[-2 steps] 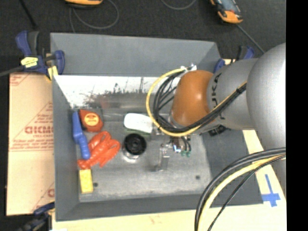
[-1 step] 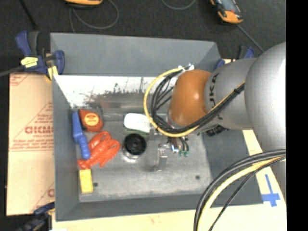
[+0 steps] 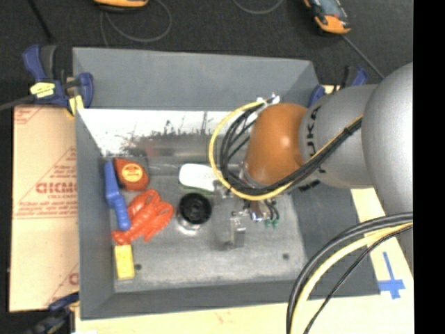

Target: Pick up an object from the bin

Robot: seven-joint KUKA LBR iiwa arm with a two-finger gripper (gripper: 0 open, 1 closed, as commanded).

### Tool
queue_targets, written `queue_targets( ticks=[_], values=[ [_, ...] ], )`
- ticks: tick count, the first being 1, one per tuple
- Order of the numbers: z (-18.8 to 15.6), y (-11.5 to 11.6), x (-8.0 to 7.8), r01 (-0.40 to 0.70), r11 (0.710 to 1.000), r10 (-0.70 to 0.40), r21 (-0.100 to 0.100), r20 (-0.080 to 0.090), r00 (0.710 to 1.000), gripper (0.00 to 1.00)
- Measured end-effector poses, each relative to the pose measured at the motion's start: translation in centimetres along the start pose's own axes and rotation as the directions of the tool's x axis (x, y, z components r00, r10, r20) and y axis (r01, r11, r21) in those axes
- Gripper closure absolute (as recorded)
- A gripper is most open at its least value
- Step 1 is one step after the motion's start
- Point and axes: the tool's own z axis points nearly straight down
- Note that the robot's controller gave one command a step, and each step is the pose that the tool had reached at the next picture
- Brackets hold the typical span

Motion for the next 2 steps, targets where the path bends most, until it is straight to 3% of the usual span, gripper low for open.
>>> queue_targets(
  ticks=[1,2],
  values=[
    [0.2,0.3,-0.4,0.226,0.974,-0.226,0.004,-0.001,0.974,0.00],
    [0.7,4.4,-2.7,0.028,1.000,-0.028,0.001,0.000,1.000,0.00]
  ],
)
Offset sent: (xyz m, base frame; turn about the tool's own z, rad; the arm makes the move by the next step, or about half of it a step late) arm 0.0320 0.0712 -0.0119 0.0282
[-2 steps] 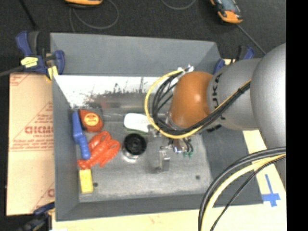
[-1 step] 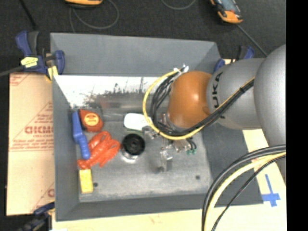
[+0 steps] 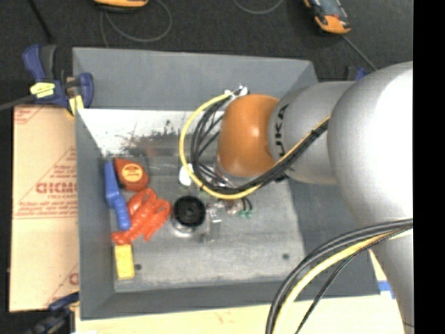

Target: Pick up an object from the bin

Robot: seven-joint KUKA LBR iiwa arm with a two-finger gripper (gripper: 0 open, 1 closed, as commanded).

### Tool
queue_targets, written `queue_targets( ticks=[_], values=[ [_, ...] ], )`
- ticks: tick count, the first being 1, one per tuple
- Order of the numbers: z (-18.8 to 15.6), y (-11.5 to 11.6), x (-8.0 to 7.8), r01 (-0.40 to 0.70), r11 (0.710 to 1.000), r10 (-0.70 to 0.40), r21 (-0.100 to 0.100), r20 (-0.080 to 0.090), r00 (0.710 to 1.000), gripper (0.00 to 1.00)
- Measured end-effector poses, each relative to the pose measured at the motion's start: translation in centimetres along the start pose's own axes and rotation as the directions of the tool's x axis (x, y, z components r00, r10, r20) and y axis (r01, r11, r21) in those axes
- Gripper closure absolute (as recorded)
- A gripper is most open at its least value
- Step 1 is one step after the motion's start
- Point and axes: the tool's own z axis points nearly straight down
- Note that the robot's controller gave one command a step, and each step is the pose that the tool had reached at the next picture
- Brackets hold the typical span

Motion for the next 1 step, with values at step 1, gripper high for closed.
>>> queue_targets(
  ticks=[1],
  values=[
    [-1.95,1.04,-1.19,0.015,1.000,-0.015,0.000,-0.003,1.000,0.00]
  ],
)
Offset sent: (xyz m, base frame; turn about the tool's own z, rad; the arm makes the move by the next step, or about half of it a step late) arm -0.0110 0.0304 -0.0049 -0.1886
